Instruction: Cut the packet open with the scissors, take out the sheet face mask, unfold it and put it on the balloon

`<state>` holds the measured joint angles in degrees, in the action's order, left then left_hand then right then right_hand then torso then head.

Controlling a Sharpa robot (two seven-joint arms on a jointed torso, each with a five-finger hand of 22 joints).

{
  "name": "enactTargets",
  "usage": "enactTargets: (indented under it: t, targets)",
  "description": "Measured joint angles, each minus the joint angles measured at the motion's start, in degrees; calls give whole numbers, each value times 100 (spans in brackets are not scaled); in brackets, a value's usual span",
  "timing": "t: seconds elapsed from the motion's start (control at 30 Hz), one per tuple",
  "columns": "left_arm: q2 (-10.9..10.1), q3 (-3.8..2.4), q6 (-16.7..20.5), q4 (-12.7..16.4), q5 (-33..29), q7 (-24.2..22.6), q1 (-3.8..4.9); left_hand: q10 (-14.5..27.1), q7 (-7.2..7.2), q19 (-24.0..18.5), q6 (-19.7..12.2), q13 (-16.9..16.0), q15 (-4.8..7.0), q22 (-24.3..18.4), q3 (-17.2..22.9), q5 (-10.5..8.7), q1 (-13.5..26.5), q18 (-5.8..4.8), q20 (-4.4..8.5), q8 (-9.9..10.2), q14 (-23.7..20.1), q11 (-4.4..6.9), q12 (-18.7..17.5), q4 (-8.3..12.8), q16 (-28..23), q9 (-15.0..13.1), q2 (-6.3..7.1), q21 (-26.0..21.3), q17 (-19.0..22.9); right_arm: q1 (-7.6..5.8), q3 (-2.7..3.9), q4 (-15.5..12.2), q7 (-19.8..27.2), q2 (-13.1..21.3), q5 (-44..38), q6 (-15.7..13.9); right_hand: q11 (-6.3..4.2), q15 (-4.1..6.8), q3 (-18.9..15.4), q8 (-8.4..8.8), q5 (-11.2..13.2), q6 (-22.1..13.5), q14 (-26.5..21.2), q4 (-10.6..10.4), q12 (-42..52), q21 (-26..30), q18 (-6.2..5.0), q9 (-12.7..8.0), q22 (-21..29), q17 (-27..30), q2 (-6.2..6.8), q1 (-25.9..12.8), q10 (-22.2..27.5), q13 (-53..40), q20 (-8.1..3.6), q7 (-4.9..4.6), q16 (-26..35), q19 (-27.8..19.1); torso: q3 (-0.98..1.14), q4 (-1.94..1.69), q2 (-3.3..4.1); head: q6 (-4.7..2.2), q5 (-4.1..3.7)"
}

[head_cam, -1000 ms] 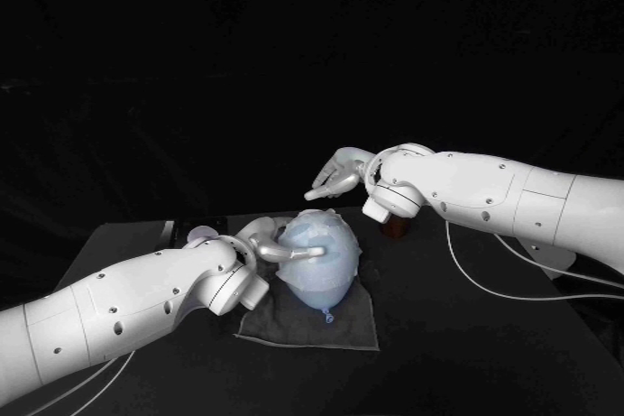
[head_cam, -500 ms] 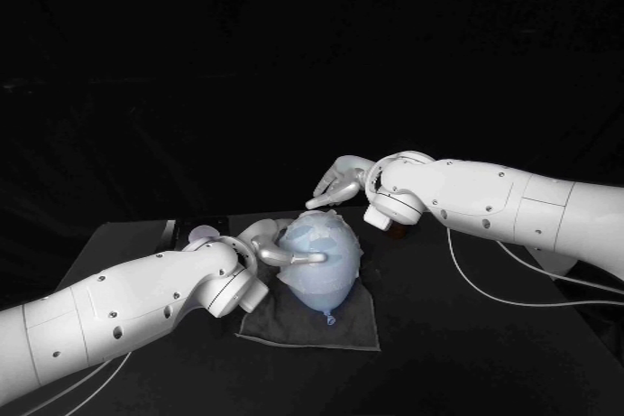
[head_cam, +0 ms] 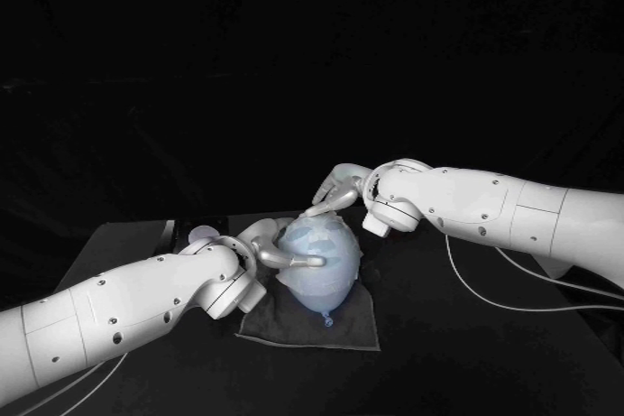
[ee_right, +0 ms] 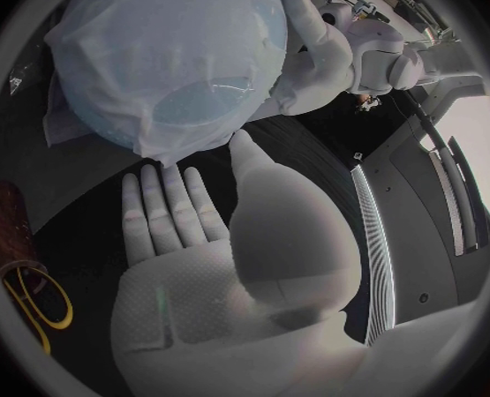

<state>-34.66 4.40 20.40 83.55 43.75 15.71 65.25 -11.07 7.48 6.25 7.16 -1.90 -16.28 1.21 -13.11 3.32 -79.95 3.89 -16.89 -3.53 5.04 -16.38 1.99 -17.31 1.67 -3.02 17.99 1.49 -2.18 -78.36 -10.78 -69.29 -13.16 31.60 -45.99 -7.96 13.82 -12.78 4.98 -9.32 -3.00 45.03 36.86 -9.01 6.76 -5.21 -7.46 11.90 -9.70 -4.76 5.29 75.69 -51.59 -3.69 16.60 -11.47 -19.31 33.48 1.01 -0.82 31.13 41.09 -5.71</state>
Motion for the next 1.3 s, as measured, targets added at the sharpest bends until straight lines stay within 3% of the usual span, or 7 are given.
enactTargets:
  t: [0.33, 0.63, 0.8, 1.0, 1.1, 1.2, 1.3]
  targets:
    - [-8, 2, 1, 39, 201, 43, -2, 0, 0, 0, 0, 0, 0, 0, 0, 0, 0, 0, 0, 0, 0, 0, 0, 0, 0, 0, 0, 0, 0, 126, -11, 250, -35, -157, -96, -46, -54, 54, -152, -100, 0, 53, 96, -6, 74, -95, 3, 3, -47, -18, -182, 184, -95, -6, 1, -16, -79, 306, -3, -4, 3, 20, 12]
    - [-27, 5, 2, 58, 328, 91, -2, 0, 0, 0, 0, -1, 0, 0, 0, 0, -50, 0, 0, 0, 0, 0, 0, 0, 1, -1, 3, 0, -1, 194, -11, 363, -56, -214, -303, -55, -115, 113, -300, -277, 0, 177, 257, 110, 202, -156, 4, 46, -57, -48, -220, 464, -280, -12, -19, -48, -190, 489, -2, -3, 3, 46, 23]
    - [-31, 6, 0, 62, 362, 123, -2, 0, 0, 0, 0, -1, 21, 0, 0, 0, -50, -1, 0, 0, -21, 0, 0, 0, 1, -1, 3, 0, -1, 206, -10, 393, -64, -221, -406, -73, -144, 142, -340, -353, 0, 177, 329, 118, 243, -196, -98, 60, -57, -58, -273, 547, -349, -12, -10, -48, -211, 582, 1, -2, 1, 55, 26]
    - [-35, 8, -4, 67, 391, 160, -2, 20, 0, 0, 0, -1, 21, 0, 0, 0, -50, 0, 0, 0, -21, 21, 0, 0, 2, -6, 3, 0, 0, 216, -9, 411, -91, -241, -525, -149, -221, 200, -346, -499, 1, 296, 510, 158, 338, -269, -102, 90, -64, -87, -448, 722, -499, -8, -13, -73, -324, 770, 2, 0, 0, 58, 22]
    - [-35, 9, -8, 70, 405, 182, -2, 20, 0, 0, 1, -1, 20, 0, 0, 0, -87, 0, 0, 0, -21, 21, 0, 0, 2, -6, -7, 0, -1, 221, -9, 418, -103, -249, -570, -219, -295, 269, -257, -556, 1, 359, 654, 88, 383, -355, -226, 99, -85, -109, -632, 786, -592, -4, -20, -99, -383, 934, 3, 0, 0, 63, 20]
    - [-35, 9, -16, 71, 417, 200, -2, 20, 0, 0, 1, -1, 20, 0, 0, 0, -103, 0, 0, 0, -21, 21, 0, 0, 2, -6, -3, 0, -1, 228, -12, 418, -108, -250, -600, -284, -390, 352, -141, -667, 0, 515, 880, -13, 428, -443, -229, 113, -112, -139, -833, 828, -802, -10, -51, -106, -483, 1119, 3, 0, 1, 63, 20]
    - [-33, 10, -29, 71, 425, 217, -2, 20, 0, 0, 0, -1, 36, 0, 0, 0, -103, 0, 0, 0, -37, 21, 0, 0, 2, -6, -3, 0, -1, 233, -15, 410, -109, -250, -615, -324, -470, 425, -60, -731, 0, 627, 1061, -93, 428, -493, -228, 116, -126, -174, -851, 846, -971, -10, -116, -54, -512, 1242, 4, 0, 1, 64, 21]
